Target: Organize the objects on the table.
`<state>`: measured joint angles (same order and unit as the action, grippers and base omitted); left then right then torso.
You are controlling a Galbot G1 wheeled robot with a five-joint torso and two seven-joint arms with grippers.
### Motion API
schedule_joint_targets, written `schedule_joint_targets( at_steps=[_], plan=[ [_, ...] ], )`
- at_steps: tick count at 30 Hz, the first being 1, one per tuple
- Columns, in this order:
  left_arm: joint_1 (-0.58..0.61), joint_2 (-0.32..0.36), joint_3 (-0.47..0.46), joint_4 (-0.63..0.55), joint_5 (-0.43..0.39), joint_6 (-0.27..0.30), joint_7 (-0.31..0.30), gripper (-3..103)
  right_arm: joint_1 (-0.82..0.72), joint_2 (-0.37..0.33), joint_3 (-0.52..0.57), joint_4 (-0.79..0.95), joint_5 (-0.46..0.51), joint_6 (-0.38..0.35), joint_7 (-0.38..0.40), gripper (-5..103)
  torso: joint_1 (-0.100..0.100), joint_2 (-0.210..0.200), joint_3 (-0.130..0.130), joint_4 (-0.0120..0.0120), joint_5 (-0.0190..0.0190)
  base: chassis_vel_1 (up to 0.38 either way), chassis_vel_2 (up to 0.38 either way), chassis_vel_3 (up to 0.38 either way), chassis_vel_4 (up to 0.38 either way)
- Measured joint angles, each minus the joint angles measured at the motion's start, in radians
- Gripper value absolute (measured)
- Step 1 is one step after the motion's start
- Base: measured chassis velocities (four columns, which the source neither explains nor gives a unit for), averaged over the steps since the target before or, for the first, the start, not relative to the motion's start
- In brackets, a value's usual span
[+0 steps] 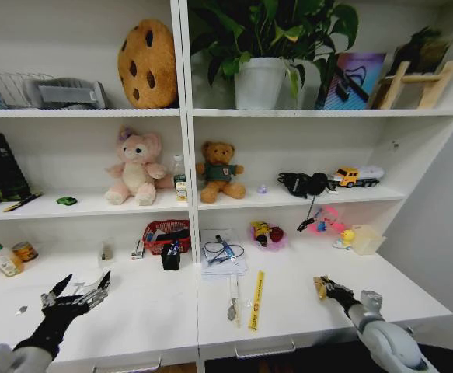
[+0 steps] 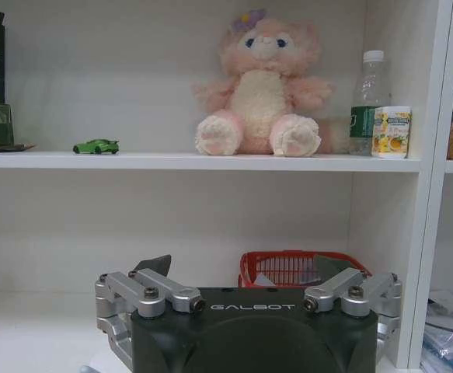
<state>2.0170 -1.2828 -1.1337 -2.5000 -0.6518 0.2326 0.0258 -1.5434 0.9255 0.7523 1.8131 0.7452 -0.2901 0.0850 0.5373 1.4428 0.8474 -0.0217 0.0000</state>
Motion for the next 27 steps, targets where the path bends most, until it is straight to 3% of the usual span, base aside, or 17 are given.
schedule_joint_targets(
  at_steps=[6, 11, 17, 19, 27],
  plan=[
    [0.000, 0.000, 0.000, 0.000, 0.000, 0.000, 0.000, 100, -0.025, 0.026, 0.018, 0.090, -0.035, 0.015, -0.003, 0, 0.000, 0.000, 0.000, -0.0005, 0.0000, 0.000, 0.000, 0.000, 0.000],
    [0.000, 0.000, 0.000, 0.000, 0.000, 0.000, 0.000, 100, 0.088, 0.026, -0.035, 0.142, -0.044, 0.019, -0.033, 0, 0.000, 0.000, 0.000, 0.0003, -0.0002, 0.000, 0.000, 0.000, 0.000],
    [0.000, 0.000, 0.000, 0.000, 0.000, 0.000, 0.000, 100, 0.294, -0.004, -0.173, 0.047, -0.007, 0.019, -0.051, 0, 0.000, 0.000, 0.000, -0.0001, -0.0001, 0.000, 0.000, 0.000, 0.000],
    [0.000, 0.000, 0.000, 0.000, 0.000, 0.000, 0.000, 100, 0.433, -0.012, -0.262, -0.046, 0.021, 0.019, -0.051, 0, 0.000, 0.000, 0.000, 0.0006, -0.0005, 0.000, 0.000, 0.000, 0.000],
    [0.000, 0.000, 0.000, 0.000, 0.000, 0.000, 0.000, 100, 0.650, 0.053, -0.435, -0.276, -0.013, 0.023, -0.049, 0, 0.000, 0.000, 0.000, 0.0000, 0.0000, 0.000, 0.000, 0.000, 0.000]
  ],
)
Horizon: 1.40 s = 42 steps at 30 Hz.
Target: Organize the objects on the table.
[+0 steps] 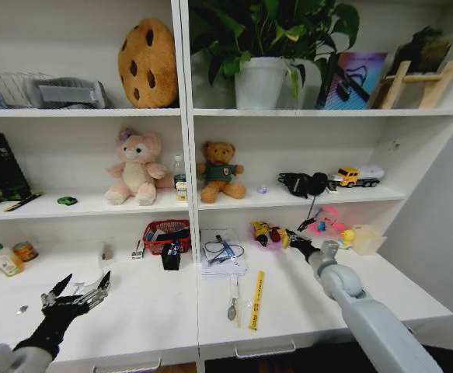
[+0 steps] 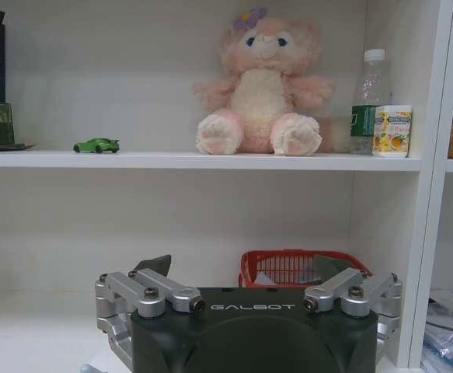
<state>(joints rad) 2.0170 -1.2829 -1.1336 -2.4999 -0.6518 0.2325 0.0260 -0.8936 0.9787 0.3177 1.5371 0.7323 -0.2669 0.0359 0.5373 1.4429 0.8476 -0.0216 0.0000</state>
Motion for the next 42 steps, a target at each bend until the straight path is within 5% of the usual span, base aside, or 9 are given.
schedule_joint_targets(
  at_steps=[8, 30, 36, 42],
  plan=[
    [0.000, 0.000, 0.000, 0.000, 0.000, 0.000, 0.000, 100, 0.064, 0.132, -0.019, -0.119, -0.138, 0.048, -0.002, 0, 0.000, 0.000, 0.000, 0.0001, -0.0002, 0.000, 0.000, 0.000, 0.000],
    [0.000, 0.000, 0.000, 0.000, 0.000, 0.000, 0.000, 100, 0.139, 0.195, 0.014, -0.296, -0.208, 0.128, -0.044, -3, 0.000, 0.000, 0.000, 0.0001, 0.0000, 0.000, 0.000, 0.000, 0.000],
    [0.000, 0.000, 0.000, 0.000, 0.000, 0.000, 0.000, 100, 0.136, 0.198, 0.027, -0.325, -0.235, 0.153, -0.042, 12, 0.000, 0.000, 0.000, -0.0001, -0.0001, 0.000, 0.000, 0.000, 0.000],
    [0.000, 0.000, 0.000, 0.000, 0.000, 0.000, 0.000, 100, 0.019, 0.146, 0.071, -0.204, -0.221, 0.147, -0.023, 38, 0.000, 0.000, 0.000, -0.0004, -0.0003, 0.000, 0.000, 0.000, 0.000]
  ],
)
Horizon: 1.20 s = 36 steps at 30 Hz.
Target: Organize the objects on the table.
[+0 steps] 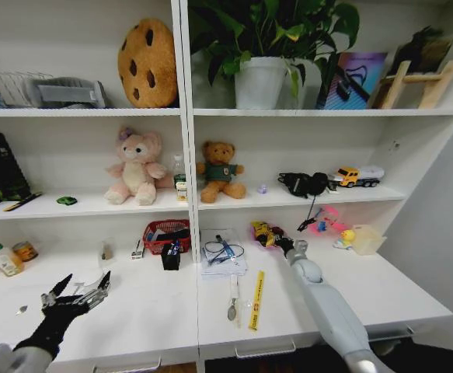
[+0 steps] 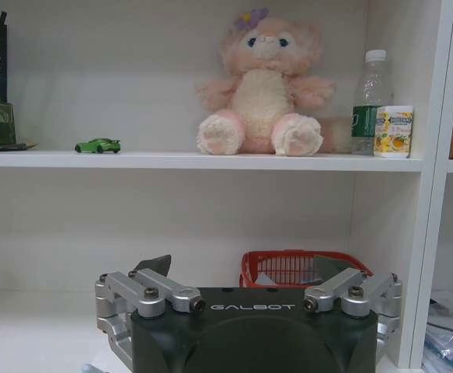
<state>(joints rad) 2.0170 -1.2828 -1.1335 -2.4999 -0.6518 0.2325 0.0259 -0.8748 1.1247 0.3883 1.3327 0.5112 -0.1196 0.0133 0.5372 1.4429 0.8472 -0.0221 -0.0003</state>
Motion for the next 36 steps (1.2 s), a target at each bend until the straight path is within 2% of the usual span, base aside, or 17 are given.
schedule_joint_targets(
  at_steps=[1, 5, 6, 7, 8, 9, 11, 13, 15, 16, 18, 19, 22, 23, 25, 29, 36],
  plan=[
    [0.000, 0.000, 0.000, 0.000, 0.000, 0.000, 0.000, 100, -0.037, -0.019, 0.011, 0.035, 0.002, 0.002, 0.005, 44, 0.000, 0.000, 0.000, 0.0002, 0.0008, 0.000, 0.000, 0.000, 0.000],
    [0.000, 0.000, 0.000, 0.000, 0.000, 0.000, 0.000, 100, -0.135, -0.066, 0.046, 0.143, 0.014, 0.001, 0.016, 50, 0.000, 0.000, 0.000, -0.0001, 0.0002, 0.000, 0.000, 0.000, 0.000],
    [0.000, 0.000, 0.000, 0.000, 0.000, 0.000, 0.000, 100, -0.207, -0.088, 0.069, 0.224, 0.022, -0.002, 0.025, 60, 0.000, 0.000, 0.000, -0.0001, 0.0001, 0.000, 0.000, 0.000, 0.000],
    [0.000, 0.000, 0.000, 0.000, 0.000, 0.000, 0.000, 100, -0.260, -0.099, 0.087, 0.285, 0.026, -0.003, 0.036, 60, 0.000, 0.000, 0.000, -0.0003, 0.0003, 0.000, 0.000, 0.000, 0.000],
    [0.000, 0.000, 0.000, 0.000, 0.000, 0.000, 0.000, 100, -0.326, -0.106, 0.108, 0.361, 0.026, -0.003, 0.054, 65, 0.000, 0.000, 0.000, 0.0001, 0.0005, 0.000, 0.000, 0.000, 0.000],
    [0.000, 0.000, 0.000, 0.000, 0.000, 0.000, 0.000, 100, -0.326, -0.106, 0.108, 0.361, 0.026, -0.003, 0.054, 65, 0.000, 0.000, 0.000, 0.0001, 0.0005, 0.000, 0.000, 0.000, 0.000],
    [0.000, 0.000, 0.000, 0.000, 0.000, 0.000, 0.000, 100, -0.458, -0.102, 0.153, 0.513, 0.026, -0.007, 0.104, 77, 0.000, 0.000, 0.000, 0.0005, 0.0004, 0.000, 0.000, 0.000, 0.000],
    [0.000, 0.000, 0.000, 0.000, 0.000, 0.000, 0.000, 100, -0.505, -0.098, 0.173, 0.569, 0.017, -0.010, 0.114, 82, 0.000, 0.000, 0.000, 0.0004, 0.0003, 0.000, 0.000, 0.000, 0.000],
    [0.000, 0.000, 0.000, 0.000, 0.000, 0.000, 0.000, 100, -0.654, -0.065, 0.246, 0.733, -0.038, -0.008, 0.101, 93, 0.000, 0.000, 0.000, 0.0004, 0.0000, 0.000, 0.000, 0.000, 0.000],
    [0.000, 0.000, 0.000, 0.000, 0.000, 0.000, 0.000, 100, -0.654, -0.065, 0.246, 0.733, -0.038, -0.008, 0.101, 93, 0.000, 0.000, 0.000, 0.0004, 0.0000, 0.000, 0.000, 0.000, 0.000],
    [0.000, 0.000, 0.000, 0.000, 0.000, 0.000, 0.000, 100, -0.797, -0.009, 0.277, 0.857, -0.074, 0.008, 0.101, 99, 0.000, 0.000, 0.000, 0.0000, 0.0004, 0.000, 0.000, 0.000, 0.000],
    [0.000, 0.000, 0.000, 0.000, 0.000, 0.000, 0.000, 100, -0.797, -0.009, 0.277, 0.857, -0.074, 0.008, 0.101, 99, 0.000, 0.000, 0.000, 0.0000, 0.0004, 0.000, 0.000, 0.000, 0.000],
    [0.000, 0.000, 0.000, 0.000, 0.000, 0.000, 0.000, 100, -0.969, 0.106, 0.317, 0.950, -0.220, 0.066, 0.088, 100, 0.000, 0.000, 0.000, 0.0001, 0.0000, 0.000, 0.000, 0.000, 0.000],
    [0.000, 0.000, 0.000, 0.000, 0.000, 0.000, 0.000, 100, -0.969, 0.106, 0.317, 0.950, -0.220, 0.066, 0.088, 100, 0.000, 0.000, 0.000, 0.0001, 0.0000, 0.000, 0.000, 0.000, 0.000],
    [0.000, 0.000, 0.000, 0.000, 0.000, 0.000, 0.000, 100, -1.018, 0.154, 0.326, 0.953, -0.298, 0.125, 0.073, 100, 0.000, 0.000, 0.000, -0.0002, 0.0002, 0.000, 0.000, 0.000, 0.000],
    [0.000, 0.000, 0.000, 0.000, 0.000, 0.000, 0.000, 100, -1.064, 0.183, 0.351, 0.985, -0.341, 0.158, 0.070, 100, 0.000, 0.000, 0.000, 0.0008, 0.0003, 0.000, 0.000, 0.000, 0.000],
    [0.000, 0.000, 0.000, 0.000, 0.000, 0.000, 0.000, 100, -1.114, 0.201, 0.374, 1.036, -0.351, 0.176, 0.064, 100, 0.000, 0.000, 0.000, 0.0001, 0.0001, 0.000, 0.000, 0.000, 0.000]
  ],
)
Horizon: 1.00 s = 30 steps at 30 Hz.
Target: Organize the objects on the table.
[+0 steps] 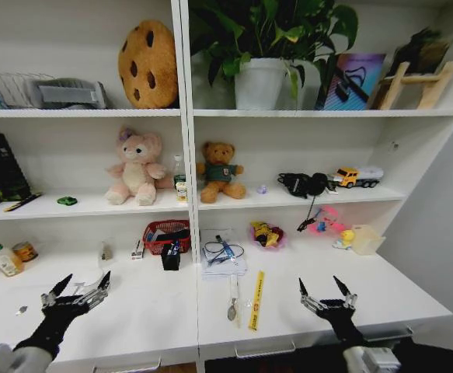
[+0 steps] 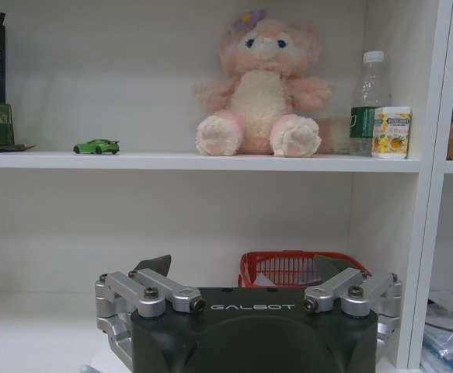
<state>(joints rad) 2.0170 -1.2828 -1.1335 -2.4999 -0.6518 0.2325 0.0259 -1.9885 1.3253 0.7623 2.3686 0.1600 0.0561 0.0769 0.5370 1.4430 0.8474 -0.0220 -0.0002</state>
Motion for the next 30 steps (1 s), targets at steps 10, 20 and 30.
schedule_joint_targets(
  at_steps=[10, 20, 30],
  plan=[
    [0.000, 0.000, 0.000, 0.000, 0.000, 0.000, 0.000, 100, -0.059, 0.040, -0.016, 0.027, -0.055, 0.042, -0.011, 100, 0.000, 0.000, 0.000, 0.0003, 0.0002, 0.000, 0.000, 0.000, 0.000],
    [0.000, 0.000, 0.000, 0.000, 0.000, 0.000, 0.000, 100, -0.054, 0.038, -0.018, 0.023, -0.053, 0.041, -0.011, 100, 0.000, 0.000, 0.000, 0.0003, 0.0002, 0.000, 0.000, 0.000, 0.000],
    [0.000, 0.000, 0.000, 0.000, 0.000, 0.000, 0.000, 100, -0.052, 0.037, -0.019, 0.021, -0.051, 0.040, -0.010, 100, 0.000, 0.000, 0.000, 0.0003, 0.0003, 0.006, 0.004, -0.002, -0.006]
  ],
)
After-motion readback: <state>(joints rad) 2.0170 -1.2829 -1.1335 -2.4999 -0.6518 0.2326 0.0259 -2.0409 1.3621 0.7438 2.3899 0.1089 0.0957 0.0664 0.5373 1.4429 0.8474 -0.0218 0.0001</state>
